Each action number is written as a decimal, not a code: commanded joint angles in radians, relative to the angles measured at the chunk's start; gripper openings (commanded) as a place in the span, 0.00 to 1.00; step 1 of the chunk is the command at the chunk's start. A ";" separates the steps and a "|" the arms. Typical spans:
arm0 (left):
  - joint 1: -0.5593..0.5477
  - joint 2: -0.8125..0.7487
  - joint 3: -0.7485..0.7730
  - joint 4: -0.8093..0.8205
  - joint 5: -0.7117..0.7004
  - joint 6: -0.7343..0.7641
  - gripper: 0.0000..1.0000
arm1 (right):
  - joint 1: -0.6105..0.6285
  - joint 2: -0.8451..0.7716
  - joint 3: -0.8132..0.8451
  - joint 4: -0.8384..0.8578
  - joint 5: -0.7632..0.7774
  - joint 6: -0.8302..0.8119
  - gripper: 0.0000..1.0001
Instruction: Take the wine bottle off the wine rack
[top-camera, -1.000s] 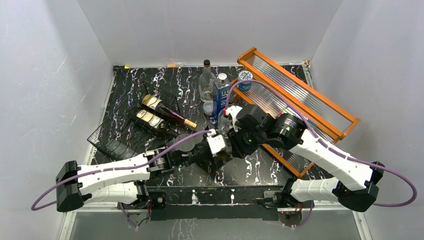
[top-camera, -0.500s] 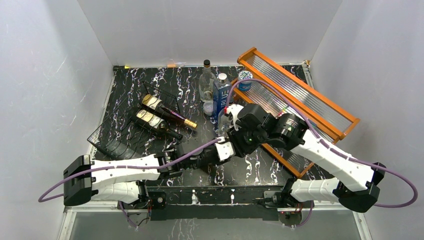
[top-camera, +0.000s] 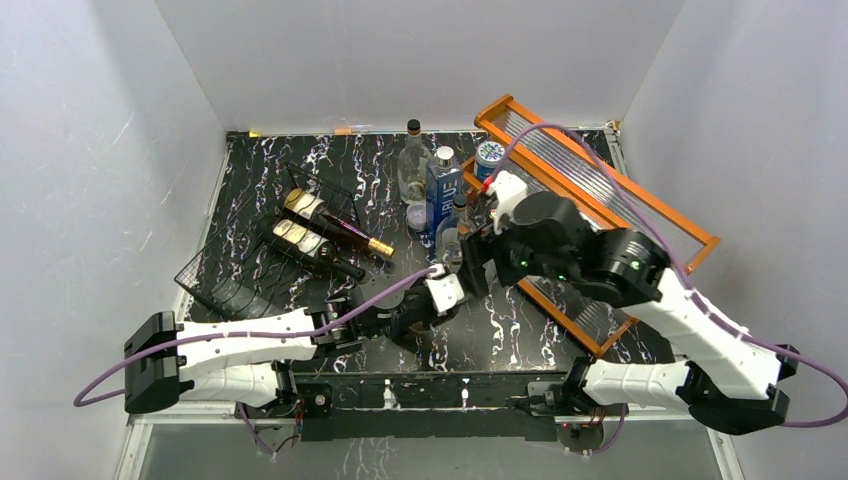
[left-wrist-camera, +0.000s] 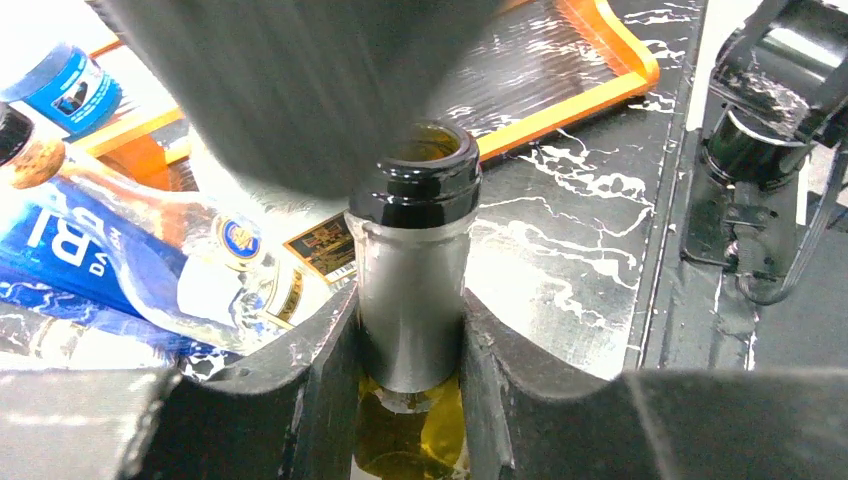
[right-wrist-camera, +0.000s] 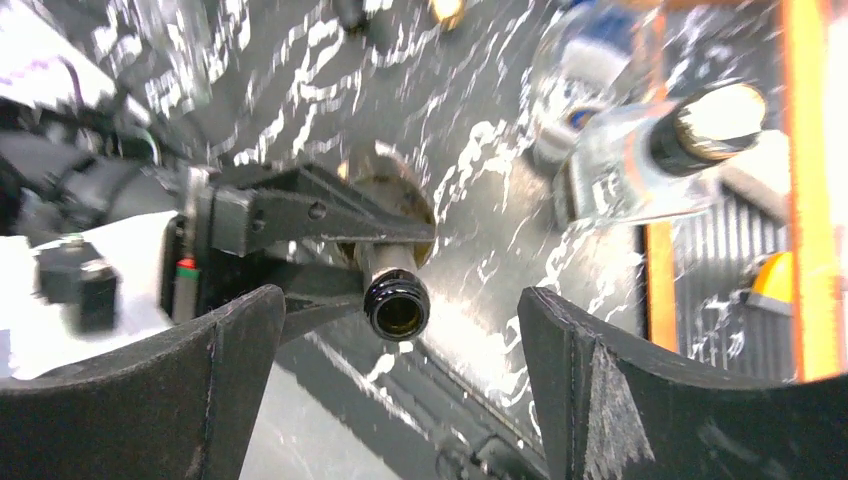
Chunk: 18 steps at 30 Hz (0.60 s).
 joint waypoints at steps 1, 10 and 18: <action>0.003 -0.031 0.008 0.058 -0.028 -0.078 0.00 | 0.003 -0.091 0.110 0.108 0.199 0.042 0.98; 0.003 0.040 0.037 0.310 -0.058 -0.199 0.00 | 0.002 -0.244 0.081 0.205 0.271 0.035 0.98; 0.004 0.201 0.139 0.504 -0.057 -0.173 0.00 | 0.003 -0.288 0.074 0.197 0.274 0.048 0.98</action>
